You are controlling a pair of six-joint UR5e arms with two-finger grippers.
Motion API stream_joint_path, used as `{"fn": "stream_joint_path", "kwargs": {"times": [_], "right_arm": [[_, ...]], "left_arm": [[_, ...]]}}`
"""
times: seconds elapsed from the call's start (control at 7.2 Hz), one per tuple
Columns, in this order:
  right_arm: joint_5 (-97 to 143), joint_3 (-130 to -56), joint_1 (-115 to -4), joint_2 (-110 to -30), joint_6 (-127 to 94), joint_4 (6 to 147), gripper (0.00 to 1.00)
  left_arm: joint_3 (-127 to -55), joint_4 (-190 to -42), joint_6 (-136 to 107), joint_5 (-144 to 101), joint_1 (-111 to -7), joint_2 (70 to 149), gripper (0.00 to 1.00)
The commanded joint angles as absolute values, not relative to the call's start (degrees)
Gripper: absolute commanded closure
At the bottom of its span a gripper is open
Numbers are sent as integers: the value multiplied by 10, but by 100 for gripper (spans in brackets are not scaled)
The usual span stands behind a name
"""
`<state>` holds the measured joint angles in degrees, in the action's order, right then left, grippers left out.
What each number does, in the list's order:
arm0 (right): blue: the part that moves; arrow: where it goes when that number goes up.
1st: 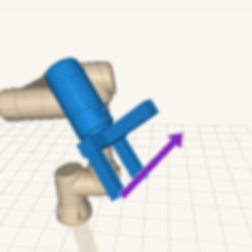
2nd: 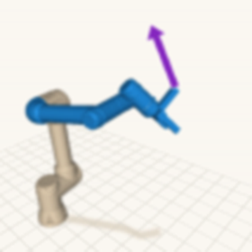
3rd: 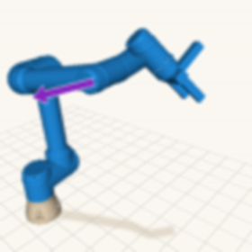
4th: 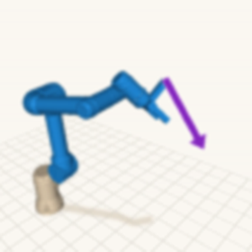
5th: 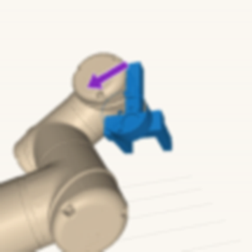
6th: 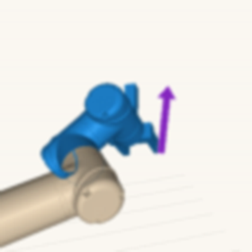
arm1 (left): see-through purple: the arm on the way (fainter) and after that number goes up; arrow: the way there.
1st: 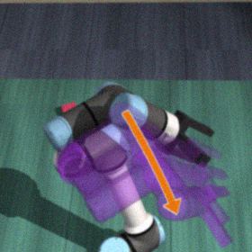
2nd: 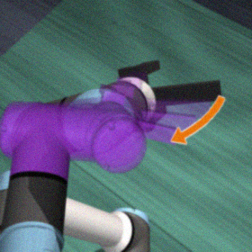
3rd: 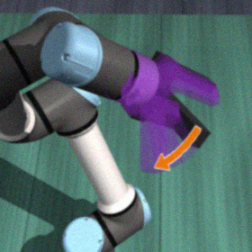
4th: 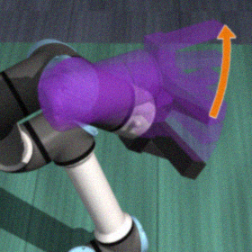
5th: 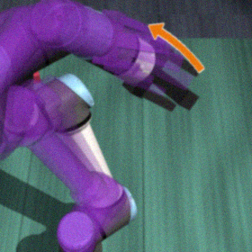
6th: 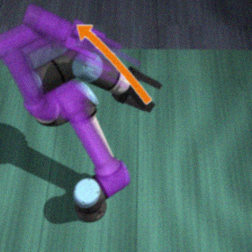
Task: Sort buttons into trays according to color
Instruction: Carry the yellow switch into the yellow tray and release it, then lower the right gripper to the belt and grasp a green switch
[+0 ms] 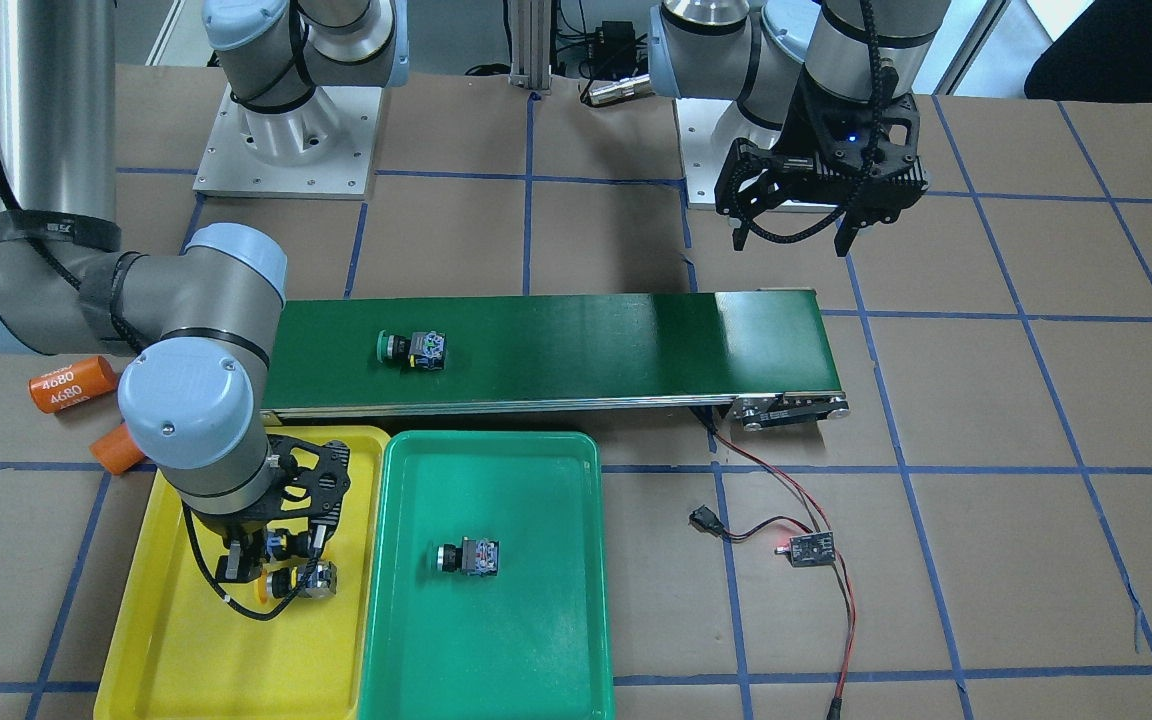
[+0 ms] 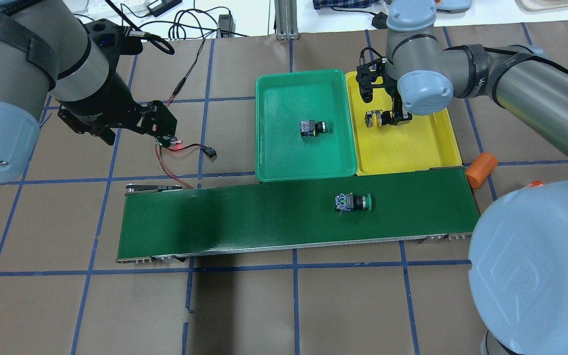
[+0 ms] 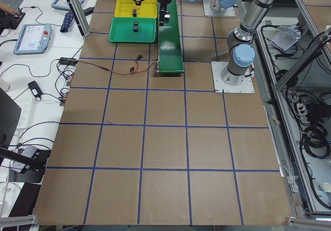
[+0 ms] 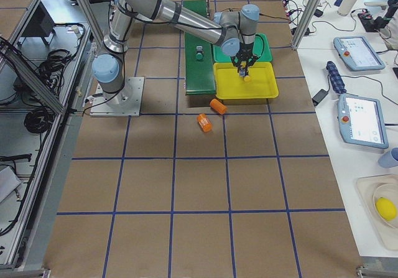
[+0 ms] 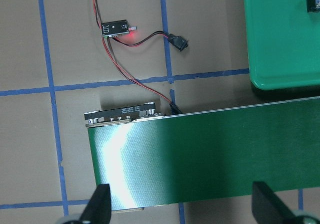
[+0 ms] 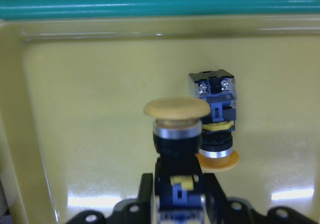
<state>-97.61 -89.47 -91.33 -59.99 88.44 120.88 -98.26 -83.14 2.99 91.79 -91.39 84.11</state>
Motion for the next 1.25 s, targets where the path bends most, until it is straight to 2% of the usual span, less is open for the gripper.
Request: {"fn": "stream_joint_path", "kwargs": {"times": [0.0,0.14,0.42,0.69,0.83,0.97,1.11], "right_arm": [[-933,-900,-909,-606,883,1204,0],[-934,-902,-908,-619,882,1189,0],[-925,-930,-913,-701,885,1035,0],[-925,-1030,-915,-787,889,1027,0],[-927,-1098,-915,-839,891,1068,0],[-932,-1153,-915,-864,890,1132,0],[-926,-1178,-915,-874,886,1138,0]], "left_arm": [[-983,-831,30,918,-914,841,0],[-983,-831,30,918,-914,841,0],[-983,-831,30,918,-914,841,0],[-982,-831,30,918,-914,841,0],[-981,-831,31,919,-913,842,0],[-981,-831,33,918,-913,839,0],[-981,-831,30,917,-914,839,0]]}}
